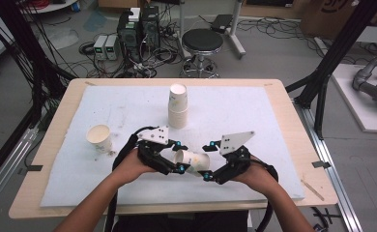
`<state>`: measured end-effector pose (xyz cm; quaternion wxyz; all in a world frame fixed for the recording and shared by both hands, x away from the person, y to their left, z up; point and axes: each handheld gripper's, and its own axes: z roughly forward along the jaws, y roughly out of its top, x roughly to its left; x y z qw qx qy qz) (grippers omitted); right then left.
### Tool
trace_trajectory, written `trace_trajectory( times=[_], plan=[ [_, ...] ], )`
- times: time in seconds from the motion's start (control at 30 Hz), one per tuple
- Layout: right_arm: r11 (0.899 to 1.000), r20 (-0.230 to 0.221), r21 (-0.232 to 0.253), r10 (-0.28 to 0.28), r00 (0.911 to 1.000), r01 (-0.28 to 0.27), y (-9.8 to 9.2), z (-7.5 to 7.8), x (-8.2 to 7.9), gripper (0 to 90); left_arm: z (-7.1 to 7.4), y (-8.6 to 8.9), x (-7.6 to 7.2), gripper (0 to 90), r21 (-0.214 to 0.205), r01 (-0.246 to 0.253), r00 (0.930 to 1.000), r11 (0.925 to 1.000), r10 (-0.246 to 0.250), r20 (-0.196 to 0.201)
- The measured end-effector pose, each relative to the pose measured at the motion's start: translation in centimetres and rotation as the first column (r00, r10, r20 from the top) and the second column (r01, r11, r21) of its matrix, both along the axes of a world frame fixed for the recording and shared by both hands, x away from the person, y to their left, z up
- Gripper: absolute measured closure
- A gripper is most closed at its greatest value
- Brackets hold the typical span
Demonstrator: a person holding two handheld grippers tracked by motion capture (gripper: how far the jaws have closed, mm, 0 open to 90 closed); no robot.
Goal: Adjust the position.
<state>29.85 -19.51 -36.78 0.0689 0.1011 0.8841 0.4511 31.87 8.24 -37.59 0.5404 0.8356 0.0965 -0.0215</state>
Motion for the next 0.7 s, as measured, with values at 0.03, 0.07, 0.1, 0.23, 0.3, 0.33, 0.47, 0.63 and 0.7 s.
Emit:
trace_trajectory(
  times=[0.03, 0.07, 0.1, 0.23, 0.3, 0.33, 0.47, 0.63, 0.7],
  plan=[
    [0.999, 0.0, 0.029, -0.02, 0.9998, 0.02, -0.4, -0.1, 0.0, 20.6, -0.1, 0.2, 0.0, 36.3, -0.013, -0.006, 1.0, 0.9999, 0.006, -0.002],
    [0.998, 0.0, 0.052, -0.034, 0.9994, 0.034, -0.6, -0.1, 0.0, 20.6, -0.1, 0.3, -0.1, 36.3, -0.021, -0.014, 0.9999, 0.9997, 0.014, -0.002],
    [0.996, 0.001, 0.078, -0.049, 0.9988, 0.049, -0.9, -0.2, -0.1, 20.6, -0.2, 0.4, -0.2, 36.2, -0.031, -0.017, 0.9998, 0.9994, 0.017, 0.002],
    [0.987, 0.04, 0.15, -0.06, 0.9974, 0.054, -1.7, -0.3, -0.5, 19.5, -0.6, 0.9, -0.4, 36.2, -0.081, -0.035, 0.9993, 0.9961, 0.036, 0.006],
    [0.984, 0.044, 0.168, -0.072, 0.9964, 0.064, -2.0, -0.4, -0.7, 19.5, -0.8, 1.1, -0.5, 36.3, -0.105, -0.046, 0.9989, 0.9934, 0.046, 0.003],
    [0.982, 0.044, 0.176, -0.078, 0.996, 0.069, -2.1, -0.5, -0.7, 19.5, -0.9, 1.1, -0.5, 36.3, -0.111, -0.049, 0.9988, 0.9926, 0.049, 0.004],
    [0.976, 0.042, 0.203, -0.093, 0.9948, 0.083, -2.5, -1.2, -0.8, 19.6, -1.3, 1.3, -0.8, 36.3, -0.138, -0.058, 0.9981, 0.9887, 0.06, 0.013],
    [0.967, 0.036, 0.24, -0.098, 0.9945, 0.087, -2.8, -2.0, -1.1, 19.6, -1.6, 1.4, -1.0, 36.8, -0.167, -0.059, 0.9977, 0.9842, 0.063, 0.022],
    [0.964, 0.023, 0.25, -0.102, 0.9945, 0.093, -2.9, -2.4, -1.2, 19.7, -1.7, 1.5, -1.0, 36.9, -0.172, -0.054, 0.9979, 0.9837, 0.06, 0.026]
  ],
)
